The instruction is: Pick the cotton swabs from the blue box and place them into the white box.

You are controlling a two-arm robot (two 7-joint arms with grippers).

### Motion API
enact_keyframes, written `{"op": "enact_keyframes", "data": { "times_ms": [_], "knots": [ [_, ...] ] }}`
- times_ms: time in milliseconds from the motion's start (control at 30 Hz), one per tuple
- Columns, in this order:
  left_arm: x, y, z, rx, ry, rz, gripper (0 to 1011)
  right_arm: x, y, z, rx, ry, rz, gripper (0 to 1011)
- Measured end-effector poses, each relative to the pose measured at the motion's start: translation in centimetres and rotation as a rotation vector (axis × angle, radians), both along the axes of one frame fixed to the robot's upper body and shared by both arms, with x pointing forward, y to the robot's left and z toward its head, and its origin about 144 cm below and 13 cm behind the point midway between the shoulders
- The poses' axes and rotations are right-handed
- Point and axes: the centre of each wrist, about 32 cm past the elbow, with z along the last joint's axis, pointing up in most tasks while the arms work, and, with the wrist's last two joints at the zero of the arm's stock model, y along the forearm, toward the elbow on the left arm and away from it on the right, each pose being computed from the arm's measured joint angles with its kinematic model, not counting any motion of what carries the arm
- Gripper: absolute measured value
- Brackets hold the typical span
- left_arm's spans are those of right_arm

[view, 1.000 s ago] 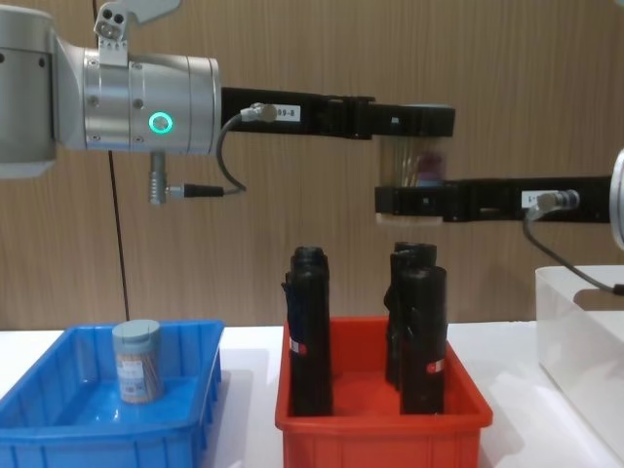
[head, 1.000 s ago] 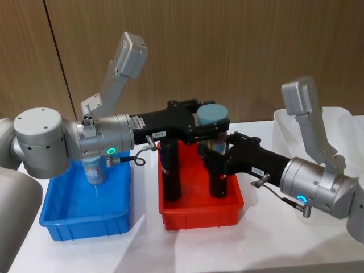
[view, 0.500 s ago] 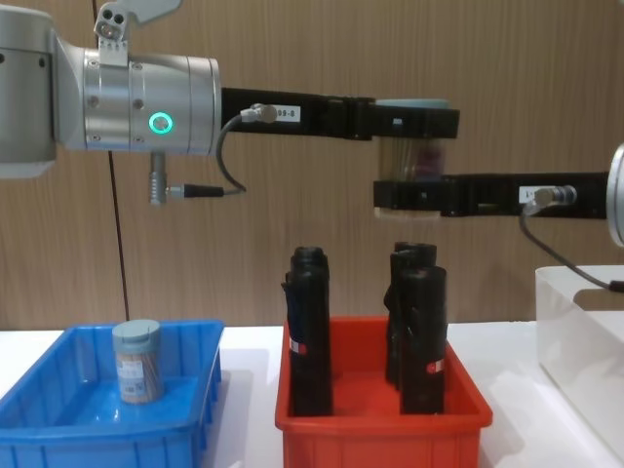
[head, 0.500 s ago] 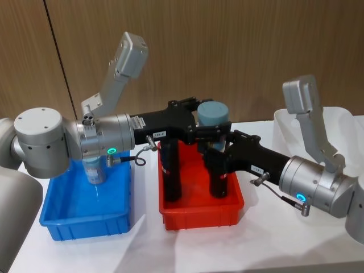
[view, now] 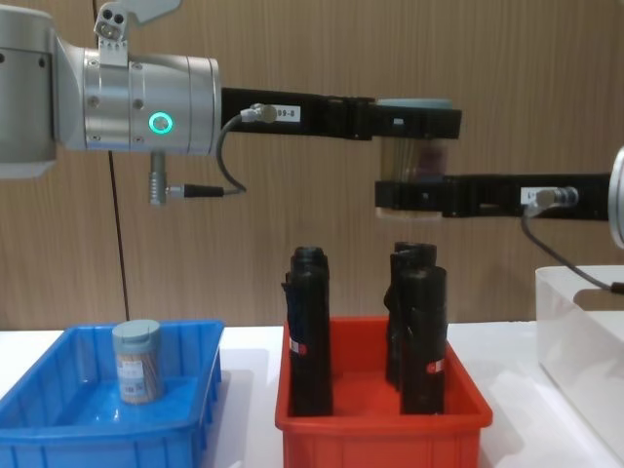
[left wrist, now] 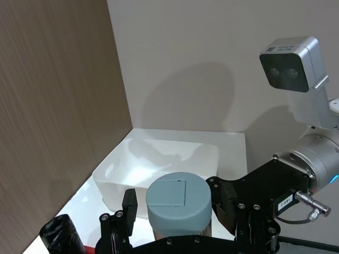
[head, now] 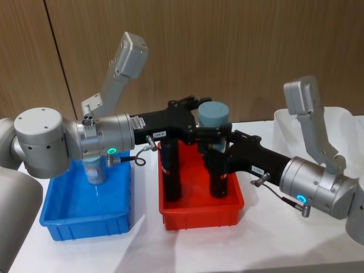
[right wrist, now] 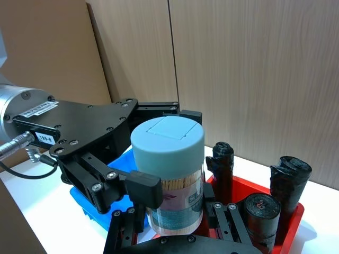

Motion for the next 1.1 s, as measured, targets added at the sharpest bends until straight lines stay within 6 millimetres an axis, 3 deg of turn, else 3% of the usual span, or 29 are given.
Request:
{"op": "enact_keyframes", "data": {
  "times_ms": [500, 1100],
  "knots": [
    [0.0, 0.0, 0.0, 0.0, 0.0, 0.0, 1004, -0.1, -1.3, -2.1, -0.005, 0.041, -0.072, 622],
    [0.0, 0.0, 0.0, 0.0, 0.0, 0.0, 1004, 0.7, -5.7, -4.8, -0.02, 0.077, -0.309, 622]
  ]
}}
